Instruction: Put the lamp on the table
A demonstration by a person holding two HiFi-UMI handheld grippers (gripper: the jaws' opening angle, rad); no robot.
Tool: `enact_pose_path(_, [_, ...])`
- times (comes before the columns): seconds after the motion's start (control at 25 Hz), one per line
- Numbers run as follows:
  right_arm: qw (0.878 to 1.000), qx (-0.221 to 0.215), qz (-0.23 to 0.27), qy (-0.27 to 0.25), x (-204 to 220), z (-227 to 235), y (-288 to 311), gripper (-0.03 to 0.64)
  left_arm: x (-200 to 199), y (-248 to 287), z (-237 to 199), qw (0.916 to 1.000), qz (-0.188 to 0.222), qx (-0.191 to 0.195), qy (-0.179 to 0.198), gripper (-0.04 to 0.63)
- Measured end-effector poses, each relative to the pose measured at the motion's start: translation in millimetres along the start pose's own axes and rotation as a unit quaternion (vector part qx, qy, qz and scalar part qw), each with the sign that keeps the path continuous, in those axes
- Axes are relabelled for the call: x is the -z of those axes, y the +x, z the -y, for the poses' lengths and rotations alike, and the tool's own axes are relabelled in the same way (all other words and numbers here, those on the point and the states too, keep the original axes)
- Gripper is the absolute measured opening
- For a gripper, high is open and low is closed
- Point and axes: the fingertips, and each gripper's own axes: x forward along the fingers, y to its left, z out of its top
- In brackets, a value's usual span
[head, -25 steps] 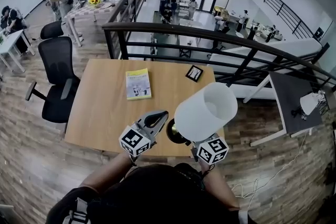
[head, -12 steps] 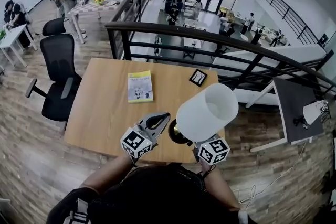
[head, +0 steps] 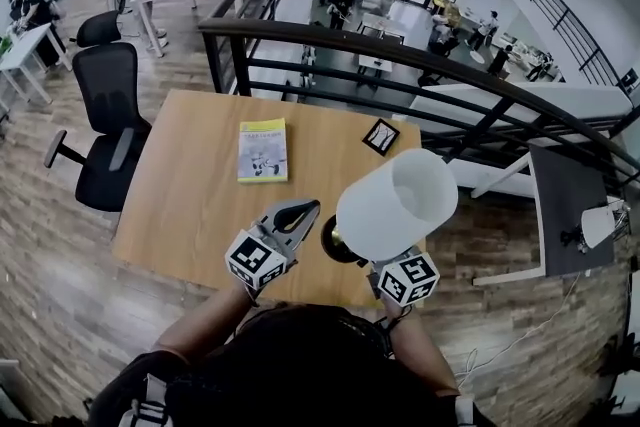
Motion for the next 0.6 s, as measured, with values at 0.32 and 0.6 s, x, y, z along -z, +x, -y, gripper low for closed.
enact_pose_path(0.32, [1.000,-0.003,-0.025,0.002,9.3,40.2,13.2,0.107,18.1,37.3,-17.5,0.9997,-0.020,-0.009,-0.013,0.008])
enact_pose_path(0.6, [0.999,-0.004,-0.044,0.007,27.6,74.7,23.0,0.107,43.3,70.3,-19.3,0.9989,-0.043,-0.005,-0.017,0.008])
